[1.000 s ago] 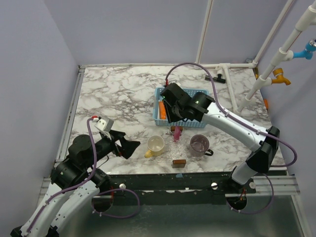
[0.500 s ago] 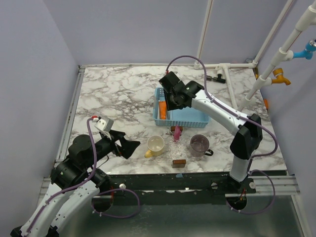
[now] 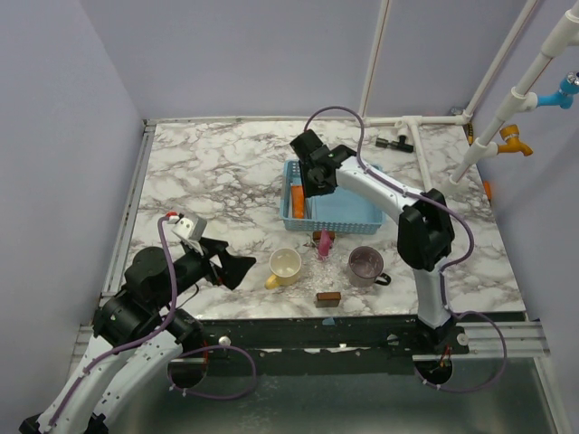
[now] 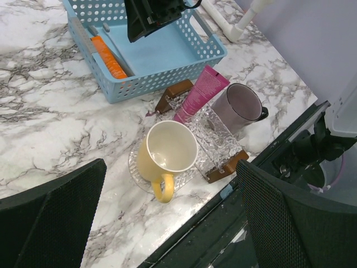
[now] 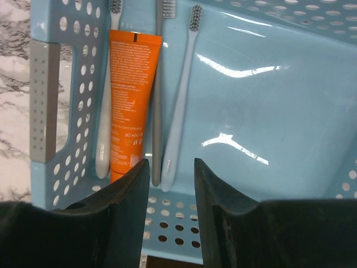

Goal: Prepare toiletry sets of a toothbrush and toothpaste on the tray

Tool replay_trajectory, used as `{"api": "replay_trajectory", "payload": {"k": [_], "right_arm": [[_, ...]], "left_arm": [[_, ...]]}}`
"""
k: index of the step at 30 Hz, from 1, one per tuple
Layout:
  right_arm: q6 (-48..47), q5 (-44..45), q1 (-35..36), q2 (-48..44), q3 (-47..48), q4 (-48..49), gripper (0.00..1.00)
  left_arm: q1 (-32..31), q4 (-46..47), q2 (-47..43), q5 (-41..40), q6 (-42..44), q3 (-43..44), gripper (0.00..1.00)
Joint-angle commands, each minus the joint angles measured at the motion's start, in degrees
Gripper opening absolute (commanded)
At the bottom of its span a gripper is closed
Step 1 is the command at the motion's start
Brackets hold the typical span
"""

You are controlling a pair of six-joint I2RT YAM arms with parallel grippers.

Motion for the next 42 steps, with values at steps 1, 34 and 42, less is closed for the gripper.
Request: {"api": "replay_trajectory", "payload": {"k": [1,34,42], "right_arm": [[-0.1,-1.7,-1.1,3.8,2.1,2.6,0.4],[1.5,-4.0,-4.4,14.1,1.6,7.6,0.32],[1.2,-2.8,-4.4,13.7,-0.9,7.5,0.16]], "left_arm": [[0.2,-0.5,-0.2,-1.4,0.8,0.1,0.99],[0.2,-0.5,1.7,-2.0,0.9,0.2,0.99],[0.2,-0.6,1.3,-2.0,0.9,0.2,0.99]]}}
